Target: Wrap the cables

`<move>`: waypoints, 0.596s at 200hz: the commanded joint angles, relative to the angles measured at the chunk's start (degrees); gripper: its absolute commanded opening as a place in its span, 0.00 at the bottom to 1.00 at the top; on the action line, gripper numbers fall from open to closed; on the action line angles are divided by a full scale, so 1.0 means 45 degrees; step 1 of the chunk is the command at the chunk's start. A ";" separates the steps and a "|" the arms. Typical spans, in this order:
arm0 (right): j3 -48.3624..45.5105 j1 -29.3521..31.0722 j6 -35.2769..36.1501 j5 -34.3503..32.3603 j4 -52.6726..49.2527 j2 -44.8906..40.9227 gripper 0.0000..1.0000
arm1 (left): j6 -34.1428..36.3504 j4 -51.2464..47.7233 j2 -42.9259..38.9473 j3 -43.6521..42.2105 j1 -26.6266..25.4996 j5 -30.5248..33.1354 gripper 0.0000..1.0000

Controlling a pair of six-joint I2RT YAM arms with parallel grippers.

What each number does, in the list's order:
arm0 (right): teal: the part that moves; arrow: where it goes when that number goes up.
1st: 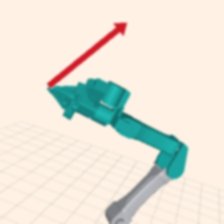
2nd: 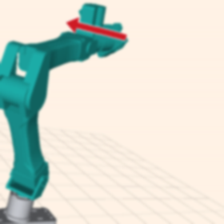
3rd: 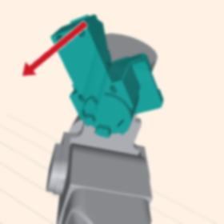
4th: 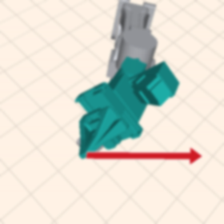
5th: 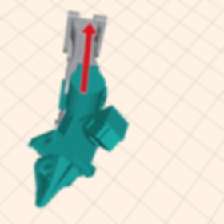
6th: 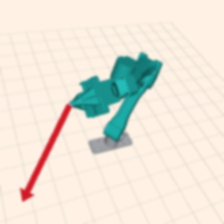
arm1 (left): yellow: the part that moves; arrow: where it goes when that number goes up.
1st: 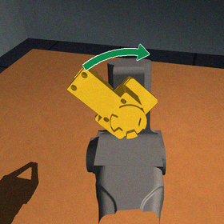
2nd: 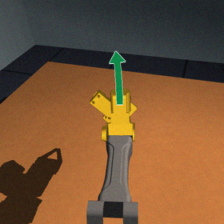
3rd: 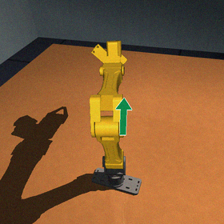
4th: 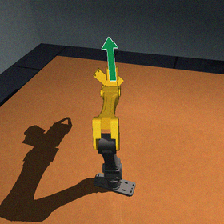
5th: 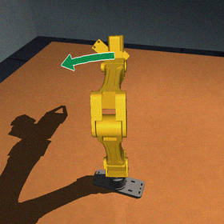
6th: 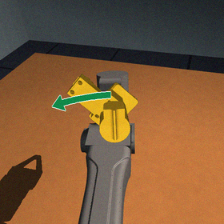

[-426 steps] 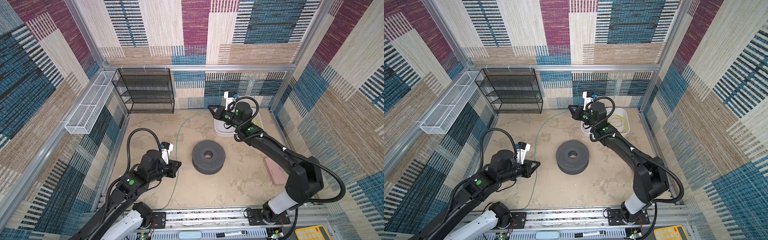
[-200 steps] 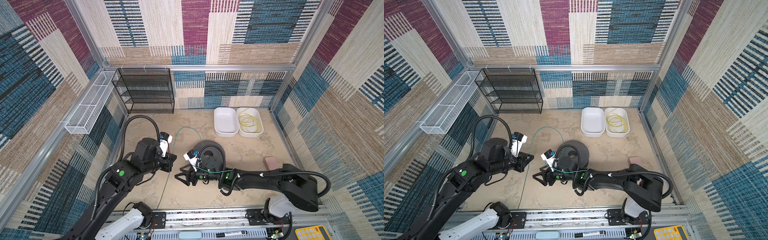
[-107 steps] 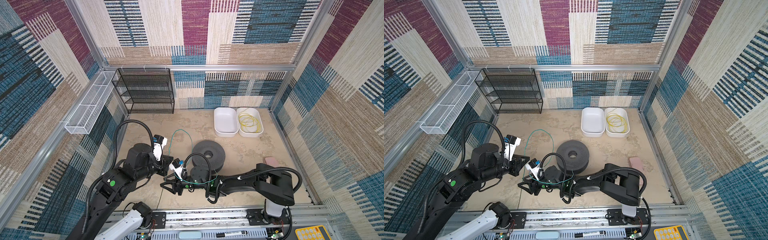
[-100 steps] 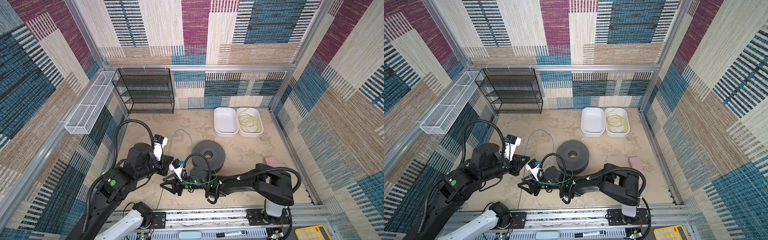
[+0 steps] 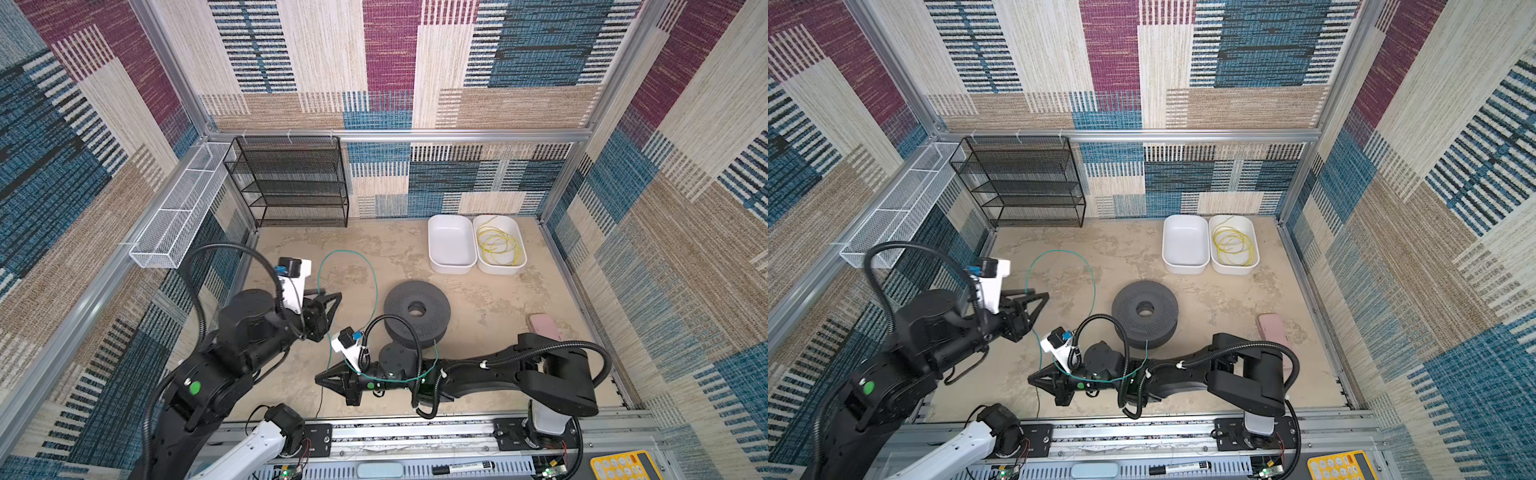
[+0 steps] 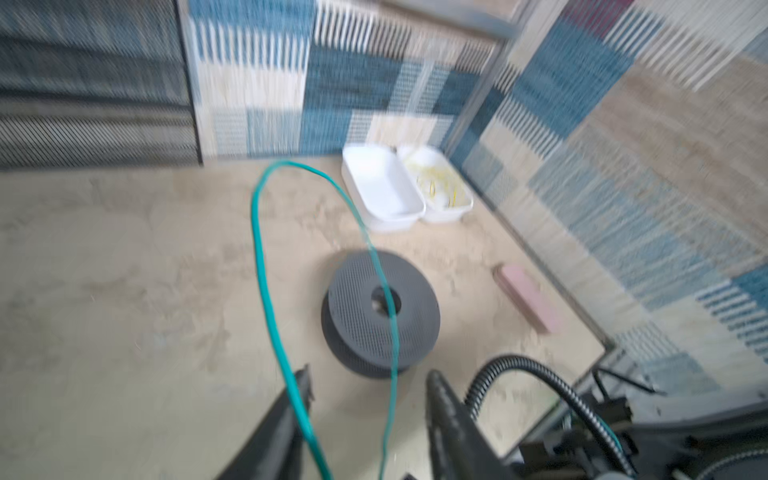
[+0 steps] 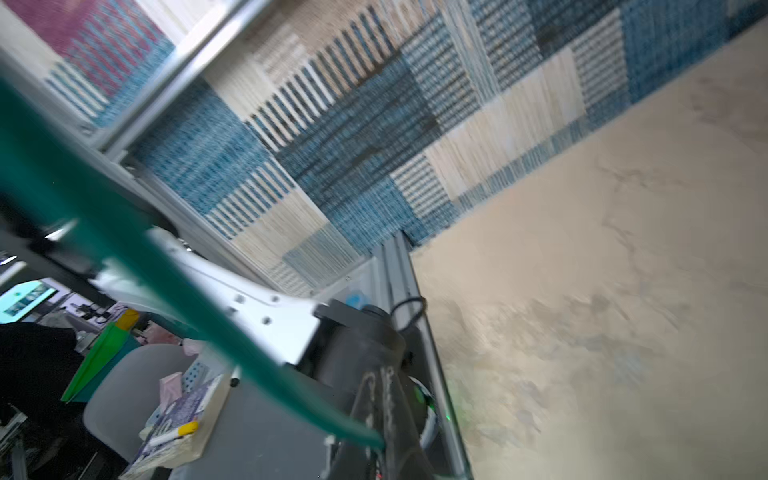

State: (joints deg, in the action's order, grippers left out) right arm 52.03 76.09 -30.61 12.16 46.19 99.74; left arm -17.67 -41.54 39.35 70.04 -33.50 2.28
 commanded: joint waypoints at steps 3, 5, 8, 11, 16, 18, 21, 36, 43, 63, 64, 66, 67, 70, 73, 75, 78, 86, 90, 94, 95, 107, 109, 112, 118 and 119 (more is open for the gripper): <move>-0.0276 -0.0035 0.0077 -0.0776 0.1804 -0.0679 0.00 | 0.0674 0.0186 -0.0107 0.0403 0.0037 0.2129 0.80; -0.0289 -0.0035 0.0082 -0.0781 0.1810 -0.0720 0.00 | 0.0697 0.0119 -0.0116 0.0483 0.0030 0.2193 0.80; -0.0292 -0.0033 0.0115 -0.0815 0.1766 -0.0779 0.00 | 0.0735 0.0035 -0.0118 0.0580 0.0023 0.2286 0.79; -0.0281 -0.0037 0.0180 -0.0892 0.1693 -0.0837 0.00 | 0.0794 -0.0039 -0.0113 0.0667 0.0036 0.2388 0.79; -0.0276 -0.0030 0.0307 -0.1084 0.1521 -0.0935 0.00 | 0.0854 -0.0168 -0.0091 0.0778 0.0029 0.2559 0.80; -0.0298 -0.0034 0.0354 -0.1166 0.1514 -0.0989 0.00 | 0.0888 -0.0228 -0.0083 0.0826 0.0023 0.2637 0.80; -0.0330 -0.0035 0.0415 -0.1251 0.1505 -0.1047 0.00 | 0.0898 -0.0289 -0.0065 0.0874 0.0032 0.2718 0.80; -0.0086 -0.0089 0.0832 -0.1611 0.0885 -0.1228 0.00 | 0.0999 -0.0376 -0.0068 0.1053 0.0027 0.3073 0.80; 0.0026 -0.0124 0.0999 -0.1633 0.0670 -0.1264 0.00 | 0.1007 -0.0378 -0.0076 0.1094 0.0031 0.3212 0.80; -0.0002 -0.0531 0.1055 -0.1548 0.0170 -0.1473 0.00 | 0.1205 -0.0315 -0.0042 0.1176 0.0022 0.3595 0.81; -0.0001 -0.0556 0.1077 -0.1559 0.0079 -0.1477 0.00 | 0.1228 -0.0308 -0.0028 0.1185 0.0022 0.3604 0.81; 0.0000 -0.0605 0.1108 -0.1587 -0.0038 -0.1525 0.00 | 0.1265 -0.0312 -0.0008 0.1191 0.0031 0.3650 0.81; -0.0010 -0.0632 0.1114 -0.1608 -0.0093 -0.1532 0.00 | 0.1287 -0.0316 0.0008 0.1192 0.0027 0.3671 0.81; -0.0043 -0.0715 0.1165 -0.1692 -0.0259 -0.1596 0.00 | 0.1363 -0.0336 0.0039 0.1220 0.0022 0.3731 0.81; -0.0105 -0.0811 0.1217 -0.1734 -0.0384 -0.1677 0.00 | 0.1417 -0.0349 0.0087 0.1250 0.0022 0.3789 0.81; -0.0158 -0.0883 0.1256 -0.1758 -0.0447 -0.1731 0.00 | 0.1463 -0.0342 0.0108 0.1251 0.0022 0.3814 0.81; -0.0234 -0.1010 0.1331 -0.1767 -0.0586 -0.1818 0.00 | 0.1512 -0.0352 0.0145 0.1279 0.0031 0.3868 0.81; -0.0381 -0.1345 0.1509 -0.1746 -0.1076 -0.2065 0.00 | 0.1628 -0.0408 0.0280 0.1329 0.0028 0.4050 0.81; -0.0501 -0.1537 0.1624 -0.1776 -0.1268 -0.2235 0.00 | 0.1648 -0.0412 0.0359 0.1330 0.0031 0.4157 0.81; -0.0618 -0.1721 0.1740 -0.1803 -0.1466 -0.2402 0.00 | 0.1667 -0.0398 0.0400 0.1325 0.0044 0.4238 0.81; -0.0651 -0.1776 0.1771 -0.1804 -0.1510 -0.2450 0.00 | 0.1684 -0.0378 0.0408 0.1318 0.0033 0.4248 0.81; -0.0946 -0.2401 0.1982 -0.1669 -0.2118 -0.3042 0.00 | 0.1856 -0.0239 0.0525 0.1199 0.0035 0.4248 0.81; -0.0998 -0.2487 0.1984 -0.1644 -0.2198 -0.3132 0.00 | 0.1856 -0.0212 0.0555 0.1195 0.0045 0.4256 0.81; -0.1065 -0.2644 0.2008 -0.1582 -0.2321 -0.3309 0.00 | 0.1857 -0.0197 0.0579 0.1179 0.0054 0.4248 0.81; -0.1215 -0.2982 0.2035 -0.1383 -0.2523 -0.3688 0.00 | 0.1919 -0.0159 0.0663 0.1169 0.0037 0.4203 0.81; -0.1242 -0.3042 0.2026 -0.1330 -0.2556 -0.3757 0.00 | 0.1936 -0.0152 0.0676 0.1171 0.0039 0.4192 0.81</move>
State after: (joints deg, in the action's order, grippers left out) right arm 48.18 66.13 -23.99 5.39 39.66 87.39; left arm -11.73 -42.65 41.52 75.50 -33.43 19.27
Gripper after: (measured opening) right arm 0.060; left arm 0.811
